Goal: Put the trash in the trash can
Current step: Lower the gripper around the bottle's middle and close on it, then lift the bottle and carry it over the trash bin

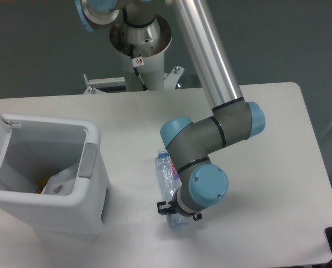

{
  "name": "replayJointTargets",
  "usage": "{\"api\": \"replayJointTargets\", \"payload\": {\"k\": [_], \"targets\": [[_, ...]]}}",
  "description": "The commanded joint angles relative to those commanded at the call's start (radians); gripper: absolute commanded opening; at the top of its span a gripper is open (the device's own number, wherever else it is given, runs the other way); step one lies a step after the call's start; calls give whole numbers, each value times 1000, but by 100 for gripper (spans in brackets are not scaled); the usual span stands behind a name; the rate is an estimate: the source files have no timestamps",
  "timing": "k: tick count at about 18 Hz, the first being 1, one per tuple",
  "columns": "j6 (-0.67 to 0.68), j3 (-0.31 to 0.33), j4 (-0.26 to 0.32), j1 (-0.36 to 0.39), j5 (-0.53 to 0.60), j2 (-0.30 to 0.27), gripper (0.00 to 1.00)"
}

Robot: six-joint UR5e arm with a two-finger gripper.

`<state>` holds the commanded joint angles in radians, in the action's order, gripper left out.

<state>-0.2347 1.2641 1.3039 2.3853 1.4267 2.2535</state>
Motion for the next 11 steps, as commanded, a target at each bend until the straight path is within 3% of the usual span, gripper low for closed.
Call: {"api": "replayJointTargets", "payload": {"k": [3, 5, 11], "targets": [[-6, -53, -8, 17, -54, -37, 47], [-9, -83, -49, 23, -125, -73, 47], [-12, -84, -164, 29, -205, -192, 47]]}}
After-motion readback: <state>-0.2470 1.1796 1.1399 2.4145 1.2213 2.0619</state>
